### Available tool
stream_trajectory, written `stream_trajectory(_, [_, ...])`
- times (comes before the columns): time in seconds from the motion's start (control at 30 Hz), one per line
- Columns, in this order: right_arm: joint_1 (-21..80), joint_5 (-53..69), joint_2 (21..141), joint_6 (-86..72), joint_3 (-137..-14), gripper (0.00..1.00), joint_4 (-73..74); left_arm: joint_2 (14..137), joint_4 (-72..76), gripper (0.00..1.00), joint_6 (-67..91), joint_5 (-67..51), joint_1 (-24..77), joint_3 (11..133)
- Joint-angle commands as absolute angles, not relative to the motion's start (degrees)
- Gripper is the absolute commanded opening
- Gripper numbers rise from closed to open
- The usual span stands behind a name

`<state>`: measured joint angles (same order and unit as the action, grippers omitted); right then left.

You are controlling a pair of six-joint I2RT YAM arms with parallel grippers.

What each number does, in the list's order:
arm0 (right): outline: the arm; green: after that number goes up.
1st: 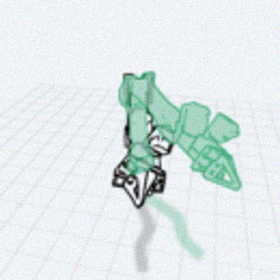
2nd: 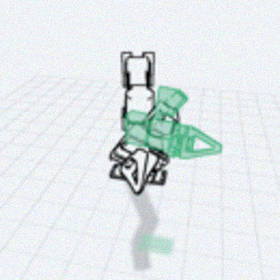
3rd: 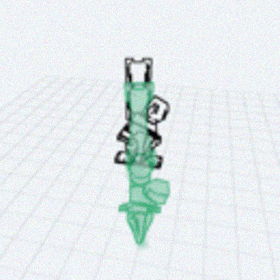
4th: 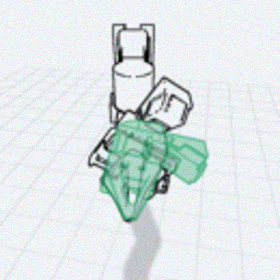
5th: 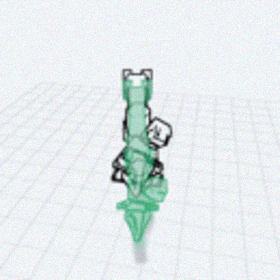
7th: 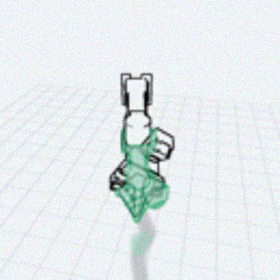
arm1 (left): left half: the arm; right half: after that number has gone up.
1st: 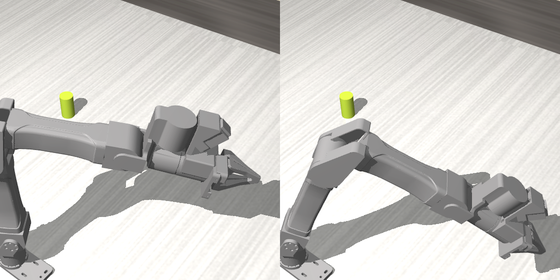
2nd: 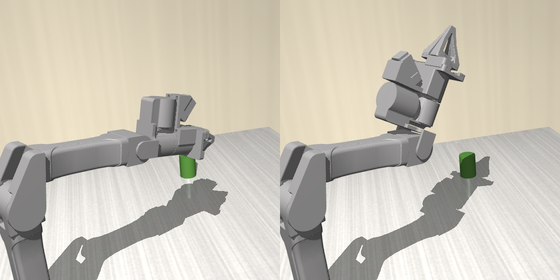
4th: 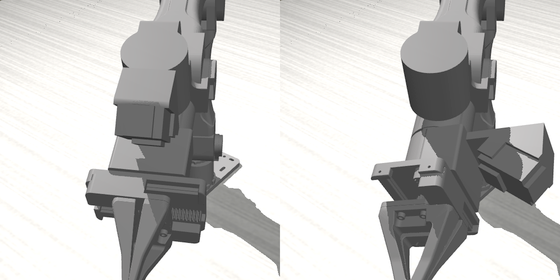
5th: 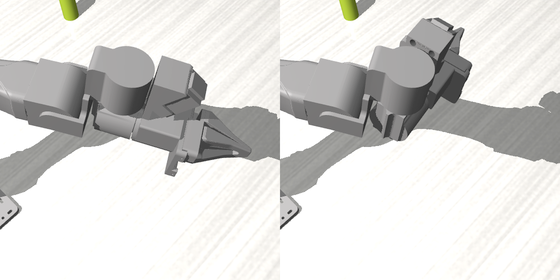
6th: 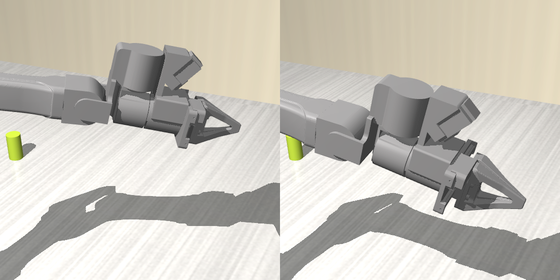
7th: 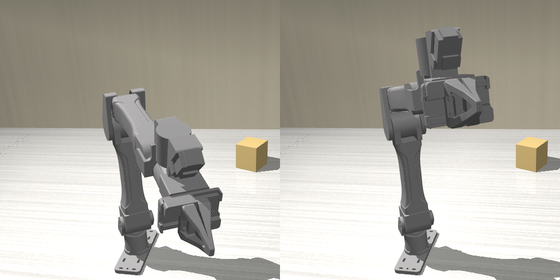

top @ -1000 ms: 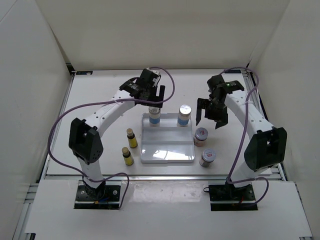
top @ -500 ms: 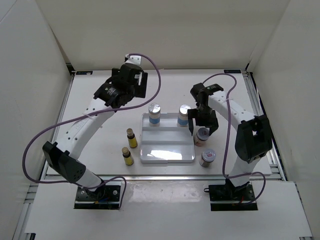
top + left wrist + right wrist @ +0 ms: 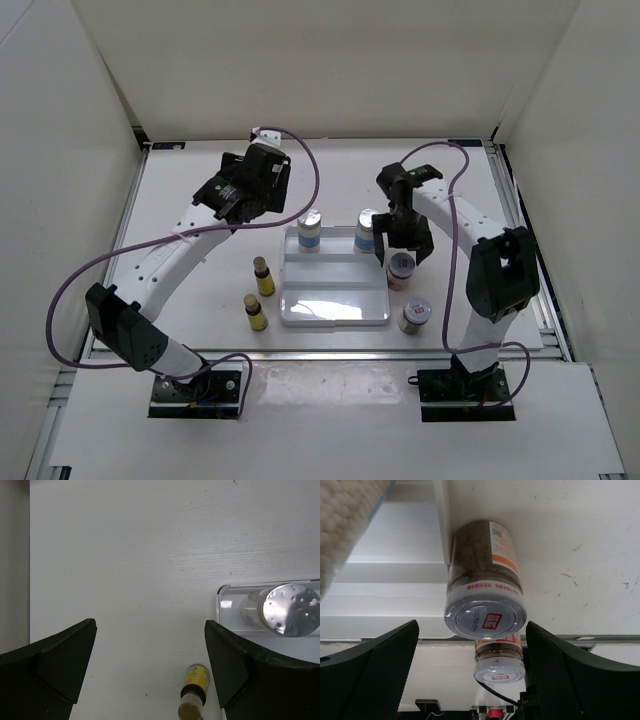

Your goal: Organize the condiment bottles

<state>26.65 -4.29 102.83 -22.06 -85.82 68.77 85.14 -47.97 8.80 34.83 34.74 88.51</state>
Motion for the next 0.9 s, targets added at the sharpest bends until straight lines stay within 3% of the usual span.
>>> stream_trajectory(0.0, [27.2,-7.3,103.7,-22.5,-89.4,0.90,68.6,81.3,-48.4,1.00,8.9,35.9,35.2,87.2])
stream_trajectory(0.33, [27.2,-13.3,108.2,-23.3,-88.7,0.86,69.8,80.2,-48.4,1.00,9.4,35.9,35.2,85.0])
stream_trajectory(0.47, [27.2,-12.0,109.5,-22.8,-87.3,0.76,68.3,80.2,-48.4,1.00,9.4,35.9,35.7,84.5])
stream_trajectory(0.7, [27.2,-8.1,110.0,-22.2,-85.6,0.76,66.4,79.7,-48.4,1.00,9.4,35.9,35.7,84.5])
stream_trajectory(0.87, [27.2,-7.6,110.0,-21.7,-83.6,0.85,66.4,79.7,-48.4,1.00,9.4,35.9,35.7,83.9])
